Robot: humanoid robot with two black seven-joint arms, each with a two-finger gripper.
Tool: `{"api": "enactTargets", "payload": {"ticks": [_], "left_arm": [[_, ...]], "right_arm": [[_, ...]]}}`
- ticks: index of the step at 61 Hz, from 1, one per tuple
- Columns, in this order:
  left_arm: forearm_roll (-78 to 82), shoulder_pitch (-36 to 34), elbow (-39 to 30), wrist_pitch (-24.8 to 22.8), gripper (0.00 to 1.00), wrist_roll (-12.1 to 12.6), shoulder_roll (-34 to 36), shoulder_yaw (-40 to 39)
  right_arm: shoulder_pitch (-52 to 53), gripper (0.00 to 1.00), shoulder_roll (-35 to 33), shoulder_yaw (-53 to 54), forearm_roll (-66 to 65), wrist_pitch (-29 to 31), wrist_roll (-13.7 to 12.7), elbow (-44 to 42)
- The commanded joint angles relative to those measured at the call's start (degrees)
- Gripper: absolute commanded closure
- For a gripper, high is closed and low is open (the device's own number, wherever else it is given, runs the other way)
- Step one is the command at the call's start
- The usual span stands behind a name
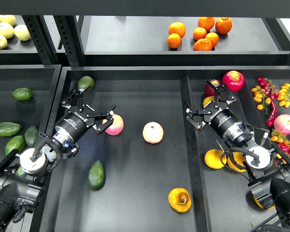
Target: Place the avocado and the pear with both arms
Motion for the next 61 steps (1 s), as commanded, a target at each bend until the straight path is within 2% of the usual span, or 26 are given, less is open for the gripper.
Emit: {"api": "enactTargets", "payload": {"ticks": [1,22,31,36,37,42,51,61], "left_arm": [[0.00,-0.07,0.02,0.00,0.01,0.15,0.00,0.13],[0.00,-0.07,0.20,0.00,0.01,0.07,0.00,0.30],[0.00,-1.65,0.46,0.00,0.01,0.86,0.00,0.66],[0.00,-3.67,0.55,0.00,0.01,2.44,0.00,0.74],[0.09,-5.32,0.81,0.00,0.01,5.14,0.00,0.83],[0.09,-7.18,0.99,0.00,0.01,5.57,0.00,1.44],[0.00,-11.14,2.22,0.00,0.01,5.57,0.00,7.94],[-0.17,-15.53,2.40,0.00,0.01,5.57,9.74,20.33]], "right_arm": [[0.00,0.00,0.00,0.00,0.00,0.00,-0.04,0.00],[0.00,0.00,0.00,0.00,0.00,0.00,-0.04,0.00],[0.00,0.00,0.00,0.00,0.00,0.00,-0.13,0.00],[0.00,0.00,0.00,-0.09,0.00,0.00,-0.13,0.00],[0.00,0.00,0.00,0.00,0.00,0.00,-0.04,0.09],[0.00,0.00,0.00,0.00,0.00,0.00,-0.13,0.09],[0.00,0.00,0.00,0.00,0.00,0.00,-0.13,0.09],[0.00,0.00,0.00,0.00,0.00,0.00,-0.13,0.00]]}}
